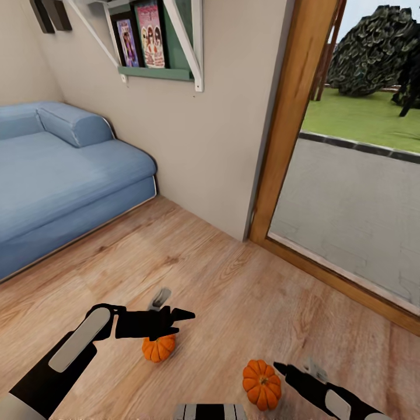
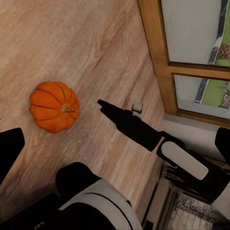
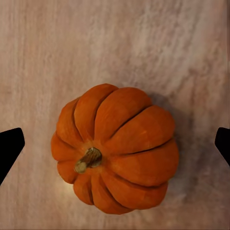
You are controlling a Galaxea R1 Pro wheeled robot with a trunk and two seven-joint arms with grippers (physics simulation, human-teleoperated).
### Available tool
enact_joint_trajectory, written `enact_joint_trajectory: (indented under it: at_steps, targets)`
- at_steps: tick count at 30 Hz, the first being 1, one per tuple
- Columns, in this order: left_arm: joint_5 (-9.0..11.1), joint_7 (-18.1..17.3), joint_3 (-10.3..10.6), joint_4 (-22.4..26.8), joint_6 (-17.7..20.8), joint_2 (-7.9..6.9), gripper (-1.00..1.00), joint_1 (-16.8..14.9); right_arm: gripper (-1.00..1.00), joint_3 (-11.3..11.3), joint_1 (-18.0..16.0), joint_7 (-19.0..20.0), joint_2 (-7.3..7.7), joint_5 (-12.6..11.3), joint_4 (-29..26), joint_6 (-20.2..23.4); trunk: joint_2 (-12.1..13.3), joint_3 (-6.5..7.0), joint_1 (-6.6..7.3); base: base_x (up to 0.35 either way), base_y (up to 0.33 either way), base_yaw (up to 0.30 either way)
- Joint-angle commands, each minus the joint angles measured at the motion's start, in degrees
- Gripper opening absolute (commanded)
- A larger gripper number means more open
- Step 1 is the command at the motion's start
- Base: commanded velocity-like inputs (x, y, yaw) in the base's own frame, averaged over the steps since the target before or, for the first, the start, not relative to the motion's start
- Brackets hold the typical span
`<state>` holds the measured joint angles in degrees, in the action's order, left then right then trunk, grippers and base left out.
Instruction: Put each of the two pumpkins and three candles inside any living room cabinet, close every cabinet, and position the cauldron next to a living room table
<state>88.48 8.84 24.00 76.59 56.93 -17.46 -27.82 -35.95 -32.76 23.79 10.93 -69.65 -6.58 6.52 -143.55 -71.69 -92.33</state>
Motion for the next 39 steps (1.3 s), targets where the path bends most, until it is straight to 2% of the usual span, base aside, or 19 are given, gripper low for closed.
enact_joint_trajectory:
  at_steps: [1,22,25,28,30,33,39]
  targets:
    - [0.6,0.6,0.1,0.0,0.0,-0.04,1.0,0.0,1.0,-0.3,0.0,0.2,0.04,-0.7,0.0,0.3,0.0,-0.27,-0.01,0.0,0.0,0.0]
    - [0.6,0.6,0.4,0.0,0.0,0.05,1.0,0.0,1.0,-0.3,0.0,0.5,-0.02,-0.8,-0.3,-0.2,-0.3,-4.92,-0.55,0.0,0.0,0.0]
    - [0.6,0.6,0.5,0.1,0.0,0.17,1.0,0.0,1.0,-0.3,0.0,2.6,-0.03,-0.8,-0.5,-0.5,-0.4,-5.59,-0.63,0.0,0.0,0.0]
    - [0.6,0.6,0.5,0.1,0.0,0.3,1.0,0.0,1.0,-0.2,0.0,7.5,0.49,-0.9,-0.6,-0.3,-0.4,-6.25,-0.71,0.0,0.0,0.0]
    - [0.6,0.6,0.7,0.1,0.0,0.38,1.0,0.0,1.0,-0.2,0.0,8.8,1.7,-1.9,-0.5,-0.2,-0.4,-6.7,-0.76,0.0,0.0,0.0]
    - [0.6,0.6,1.5,0.1,0.0,0.4,1.0,0.0,1.0,-0.2,0.0,9.6,2.57,-4.7,-0.6,-0.5,-0.5,-7.36,-0.84,0.0,0.0,0.0]
    - [0.6,0.6,1.7,0.1,0.0,0.35,1.0,0.0,1.0,-0.3,0.0,9.9,2.84,-5.7,-0.6,-0.6,-0.5,-8.69,-0.99,0.0,0.0,0.0]
